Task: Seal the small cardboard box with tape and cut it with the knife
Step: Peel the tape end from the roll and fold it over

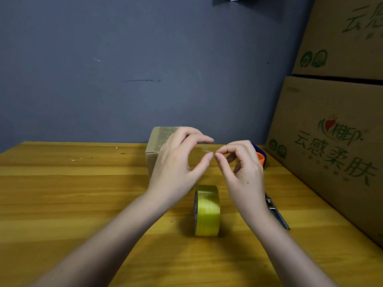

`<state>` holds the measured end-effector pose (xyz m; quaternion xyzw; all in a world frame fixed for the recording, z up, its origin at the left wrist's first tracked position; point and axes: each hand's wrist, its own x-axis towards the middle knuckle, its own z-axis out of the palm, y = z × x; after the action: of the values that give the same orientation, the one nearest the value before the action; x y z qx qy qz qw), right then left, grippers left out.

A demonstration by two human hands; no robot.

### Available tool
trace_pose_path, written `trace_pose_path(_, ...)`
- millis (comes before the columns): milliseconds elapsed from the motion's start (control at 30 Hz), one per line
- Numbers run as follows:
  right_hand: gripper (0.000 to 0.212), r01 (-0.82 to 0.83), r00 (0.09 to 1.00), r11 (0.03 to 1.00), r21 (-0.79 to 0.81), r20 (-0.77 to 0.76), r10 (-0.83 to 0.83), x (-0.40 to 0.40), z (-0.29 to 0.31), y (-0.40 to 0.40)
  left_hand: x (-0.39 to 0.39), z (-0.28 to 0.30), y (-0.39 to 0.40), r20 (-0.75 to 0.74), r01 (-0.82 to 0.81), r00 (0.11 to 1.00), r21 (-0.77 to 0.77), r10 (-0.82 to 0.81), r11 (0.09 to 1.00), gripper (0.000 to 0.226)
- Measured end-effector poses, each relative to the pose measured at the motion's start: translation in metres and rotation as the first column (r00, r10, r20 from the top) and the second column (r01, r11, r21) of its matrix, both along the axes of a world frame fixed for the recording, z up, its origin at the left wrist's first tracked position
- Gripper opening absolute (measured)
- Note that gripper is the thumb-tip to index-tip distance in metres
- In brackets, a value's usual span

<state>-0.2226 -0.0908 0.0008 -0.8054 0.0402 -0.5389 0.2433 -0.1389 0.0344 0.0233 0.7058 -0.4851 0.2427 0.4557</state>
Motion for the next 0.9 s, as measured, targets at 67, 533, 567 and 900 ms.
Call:
trace_pose_path(67, 0.006, -0.004, 1.0, 1.0, 0.012, 0.007, 0.004, 0.0, 0.0, -0.002, 0.002, 0.0, -0.002, -0.045, 0.011, 0.999, 0.036, -0.01, 0.999, 0.026)
trace_pose_path(533, 0.002, -0.033, 0.996, 0.999, 0.004, -0.086, 0.033, -0.003, 0.008, -0.007, 0.018, 0.002, -0.004, -0.303, 0.084, 0.949, -0.019, -0.086, 0.996, 0.008)
trace_pose_path(567, 0.003, -0.045, 0.995, 0.999, 0.017, -0.093, 0.046, -0.003, 0.01, -0.007, 0.017, 0.002, -0.004, -0.317, 0.095, 0.943, -0.02, -0.097, 0.995, 0.008)
trace_pose_path(900, 0.002, -0.16, 0.961, 0.973, 0.168, -0.198, 0.192, 0.001, 0.016, -0.008, 0.012, 0.0, -0.007, -0.43, 0.169, 0.882, -0.092, -0.192, 0.981, 0.019)
